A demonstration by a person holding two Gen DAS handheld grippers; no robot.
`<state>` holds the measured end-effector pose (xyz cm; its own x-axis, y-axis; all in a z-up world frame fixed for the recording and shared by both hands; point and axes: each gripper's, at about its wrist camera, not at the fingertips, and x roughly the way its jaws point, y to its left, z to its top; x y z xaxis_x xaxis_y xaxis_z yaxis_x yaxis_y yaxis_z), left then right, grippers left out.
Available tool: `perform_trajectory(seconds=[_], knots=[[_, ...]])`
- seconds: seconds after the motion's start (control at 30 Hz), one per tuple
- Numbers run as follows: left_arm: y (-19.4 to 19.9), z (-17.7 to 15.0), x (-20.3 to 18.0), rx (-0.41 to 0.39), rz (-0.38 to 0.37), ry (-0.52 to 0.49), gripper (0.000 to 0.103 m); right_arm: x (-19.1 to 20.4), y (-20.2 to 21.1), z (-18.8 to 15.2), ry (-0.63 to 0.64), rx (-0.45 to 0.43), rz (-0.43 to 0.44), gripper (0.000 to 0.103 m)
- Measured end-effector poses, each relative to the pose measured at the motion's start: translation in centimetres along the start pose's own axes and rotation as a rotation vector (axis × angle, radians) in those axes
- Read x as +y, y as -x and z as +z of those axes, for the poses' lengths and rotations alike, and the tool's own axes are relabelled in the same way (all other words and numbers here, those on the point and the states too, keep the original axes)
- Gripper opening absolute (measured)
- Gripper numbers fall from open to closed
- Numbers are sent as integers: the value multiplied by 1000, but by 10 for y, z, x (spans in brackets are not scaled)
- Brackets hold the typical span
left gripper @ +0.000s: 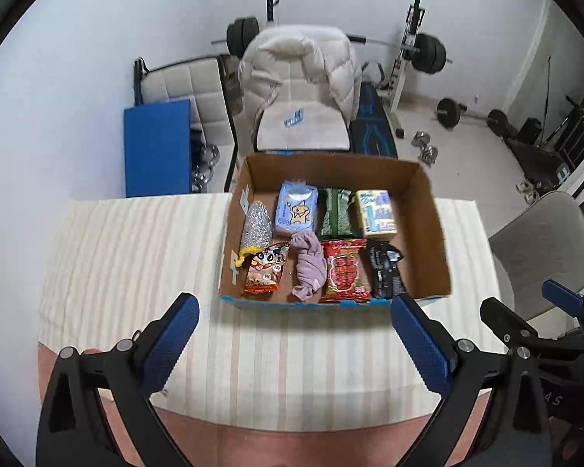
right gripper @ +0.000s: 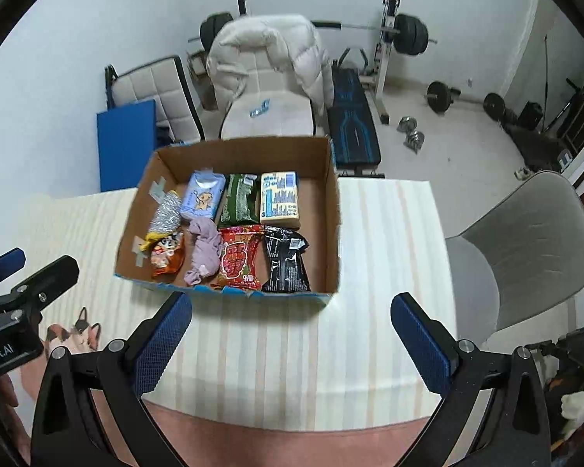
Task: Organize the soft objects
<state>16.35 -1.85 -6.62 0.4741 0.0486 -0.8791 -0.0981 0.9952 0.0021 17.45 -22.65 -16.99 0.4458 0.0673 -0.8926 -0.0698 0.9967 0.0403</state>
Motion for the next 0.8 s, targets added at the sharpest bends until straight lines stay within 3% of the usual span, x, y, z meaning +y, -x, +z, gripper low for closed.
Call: perform_trajectory(seconds=[0.37, 0.6, 0.8], knots=[[102, -40, -6, -94, -2, 17, 101, -13, 124, -45, -8, -103, 5, 103], [132, -68, -15, -84, -29, 6, 101, -13, 174, -71, 2, -120, 15, 103], [148, -78, -18, -106, -9, -3, 101, -8, 203, -90, 37, -141, 5, 103]])
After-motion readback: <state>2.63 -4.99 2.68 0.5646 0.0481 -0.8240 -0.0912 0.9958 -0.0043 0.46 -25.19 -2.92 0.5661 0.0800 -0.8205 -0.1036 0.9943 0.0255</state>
